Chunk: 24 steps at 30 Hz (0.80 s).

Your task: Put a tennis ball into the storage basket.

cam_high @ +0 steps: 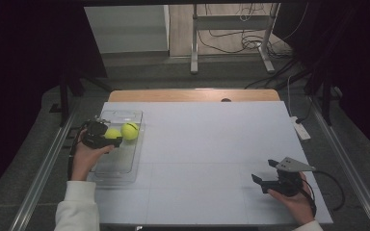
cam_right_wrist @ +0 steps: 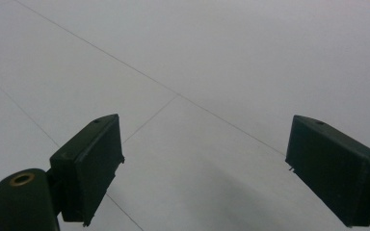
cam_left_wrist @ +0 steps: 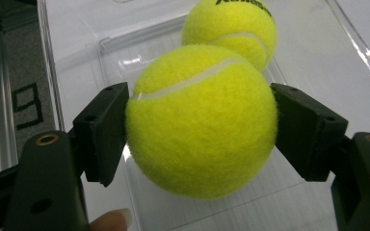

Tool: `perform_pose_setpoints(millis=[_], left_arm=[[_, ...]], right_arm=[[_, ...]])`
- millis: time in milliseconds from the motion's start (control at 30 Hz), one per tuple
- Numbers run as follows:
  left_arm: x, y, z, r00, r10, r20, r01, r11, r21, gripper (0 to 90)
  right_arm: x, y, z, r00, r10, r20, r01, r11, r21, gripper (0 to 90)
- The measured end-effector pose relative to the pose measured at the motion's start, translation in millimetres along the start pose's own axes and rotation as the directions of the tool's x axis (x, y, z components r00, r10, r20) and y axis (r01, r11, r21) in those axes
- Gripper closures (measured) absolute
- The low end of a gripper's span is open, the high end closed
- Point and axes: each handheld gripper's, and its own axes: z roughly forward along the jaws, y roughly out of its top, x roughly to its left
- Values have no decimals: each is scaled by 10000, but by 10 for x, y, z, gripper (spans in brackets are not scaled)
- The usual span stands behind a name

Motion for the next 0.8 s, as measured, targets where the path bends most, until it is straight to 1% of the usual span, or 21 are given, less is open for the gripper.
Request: perform_pose_setpoints(millis=[33, 67, 167, 333, 433, 500, 533, 567, 633, 800], left_arm=[[8, -6, 14, 10000, -44, 52, 44, 9999, 140, 267], [8, -6, 14, 10000, -44, 52, 44, 9999, 140, 267], [18, -12, 31, 9999, -135, 91, 132, 9992, 372, 266], [34, -19, 39, 9997, -218, 74, 214, 9985, 512, 266], [34, -21, 46, 9997, -198, 139, 190, 9981, 580, 264], [20, -24, 54, 9996, -4, 275, -13, 9981, 610, 258], [20, -24, 54, 9996, -4, 275, -13, 9981, 610, 247], [11, -21, 47, 9997, 37, 250, -48, 9990, 440, 247], [3, -3, 13, 9998, -69, 202, 65, 9998, 185, 203], [-32, 24, -41, 9998, 14, 192, -11, 9999, -127, 157]], right_arm=[[0, 0, 1, 10000, -2, -5, 2, 10000, 0, 127], [1, 0, 1, 10000, -7, -9, 7, 10000, -1, 128], [1, 0, -1, 10000, -7, 12, 7, 10000, 8, 128], [-1, 1, -1, 10000, -2, 3, 2, 10000, 16, 128], [-2, 0, -2, 10000, 19, 15, -19, 10000, -6, 127], [-2, 0, -3, 10000, 25, 14, -25, 10000, -10, 127], [-2, 0, -3, 10000, 25, 14, -25, 10000, -10, 127], [-1, 0, -3, 10000, 21, 12, -21, 10000, -6, 127], [-1, 1, -2, 10000, 14, 9, -14, 10000, 5, 127], [-1, 0, -2, 10000, 15, 16, -15, 10000, 5, 127]])
